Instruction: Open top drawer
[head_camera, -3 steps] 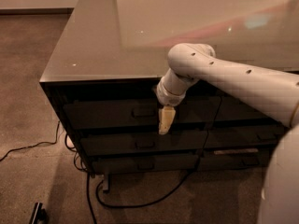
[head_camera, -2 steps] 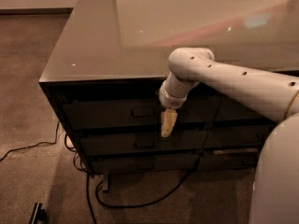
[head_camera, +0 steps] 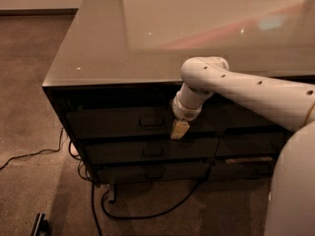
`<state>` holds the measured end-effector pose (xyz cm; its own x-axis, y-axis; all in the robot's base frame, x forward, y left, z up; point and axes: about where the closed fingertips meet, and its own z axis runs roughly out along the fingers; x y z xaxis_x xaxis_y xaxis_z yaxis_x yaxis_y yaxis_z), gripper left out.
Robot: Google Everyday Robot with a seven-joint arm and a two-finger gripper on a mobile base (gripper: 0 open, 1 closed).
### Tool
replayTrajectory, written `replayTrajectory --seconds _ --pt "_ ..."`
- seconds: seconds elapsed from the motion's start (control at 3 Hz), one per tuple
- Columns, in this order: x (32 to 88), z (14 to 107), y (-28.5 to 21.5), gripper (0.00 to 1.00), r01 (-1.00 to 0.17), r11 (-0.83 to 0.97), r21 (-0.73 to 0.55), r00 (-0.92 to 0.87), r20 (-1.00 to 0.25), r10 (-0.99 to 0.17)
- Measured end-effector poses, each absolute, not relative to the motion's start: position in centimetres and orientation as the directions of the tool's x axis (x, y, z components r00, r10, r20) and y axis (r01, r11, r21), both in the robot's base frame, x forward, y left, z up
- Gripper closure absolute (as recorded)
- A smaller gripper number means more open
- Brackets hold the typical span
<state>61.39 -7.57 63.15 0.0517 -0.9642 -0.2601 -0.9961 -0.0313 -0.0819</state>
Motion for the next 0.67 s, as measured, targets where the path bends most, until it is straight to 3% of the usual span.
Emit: replayTrajectory --seconds 0.67 --pt "61.5 63.91 -7.53 0.88 -0.996 -0.031 -0.082 0.052 -0.26 -0.964"
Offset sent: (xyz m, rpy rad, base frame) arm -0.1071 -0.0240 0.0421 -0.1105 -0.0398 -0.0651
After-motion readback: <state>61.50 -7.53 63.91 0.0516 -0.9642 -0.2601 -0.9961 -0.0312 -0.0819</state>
